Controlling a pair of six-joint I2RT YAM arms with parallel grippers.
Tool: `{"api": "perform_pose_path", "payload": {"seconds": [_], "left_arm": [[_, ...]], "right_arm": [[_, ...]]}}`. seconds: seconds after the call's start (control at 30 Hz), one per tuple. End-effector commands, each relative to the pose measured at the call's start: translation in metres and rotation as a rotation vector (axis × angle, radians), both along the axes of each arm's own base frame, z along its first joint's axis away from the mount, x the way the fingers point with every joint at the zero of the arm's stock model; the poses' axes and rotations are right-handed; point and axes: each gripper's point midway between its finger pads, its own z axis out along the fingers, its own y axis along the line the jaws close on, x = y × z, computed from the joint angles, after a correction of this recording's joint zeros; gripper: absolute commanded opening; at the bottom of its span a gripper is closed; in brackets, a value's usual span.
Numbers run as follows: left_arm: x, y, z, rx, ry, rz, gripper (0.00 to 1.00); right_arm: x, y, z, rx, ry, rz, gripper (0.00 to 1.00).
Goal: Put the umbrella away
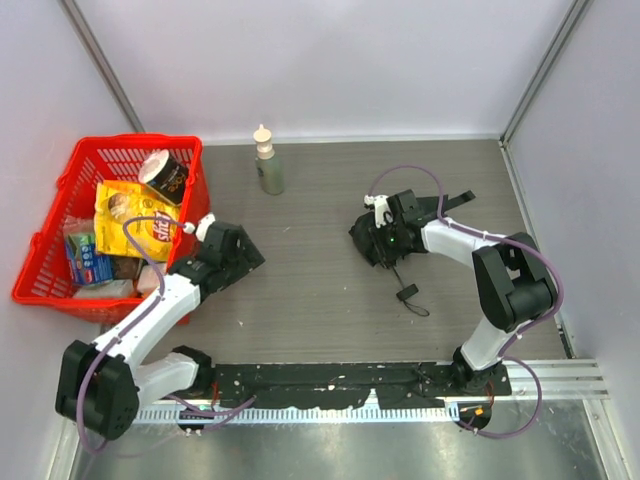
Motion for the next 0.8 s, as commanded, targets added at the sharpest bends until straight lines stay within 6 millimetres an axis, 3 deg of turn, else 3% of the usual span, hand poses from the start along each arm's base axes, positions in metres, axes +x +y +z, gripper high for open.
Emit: {"api": "perform_pose_path", "payload": {"seconds": [0.0,0.1,0.2,0.27,0.4,0.6,0.77], "left_arm": [[0.053,-0.039,0.059,-0.053,-0.192,-0.077,0.87],[0.067,-0.085,0.075,-0.062,-0.204,-0.153,0.88],[0.076,-0.133,0.075,-0.157,-0.172,-0.171,0.89],[0.082,-0.158,0.067,-0.232,-0.137,-0.159,0.91],[0.086,-0.196,0.033,-0.416,0.008,-0.089,0.94],[0.088,-0.238,0.01,-0.582,0.091,-0.123,1.0],[0.077,-0.232,0.011,-0.547,0.044,-0.128,1.0]], "right_arm": [[0.016,0.019,0.013,0.064,-0.046,0.024,0.01],[0.013,0.023,0.013,0.06,-0.045,0.039,0.01],[0.008,0.026,0.012,0.065,-0.049,0.056,0.01],[0.005,0.029,0.012,0.067,-0.056,0.077,0.01],[-0.001,0.036,0.011,0.078,-0.055,0.122,0.01],[-0.003,0.046,0.008,0.074,-0.049,0.151,0.01],[-0.004,0.05,0.005,0.064,-0.036,0.157,0.01]]}}
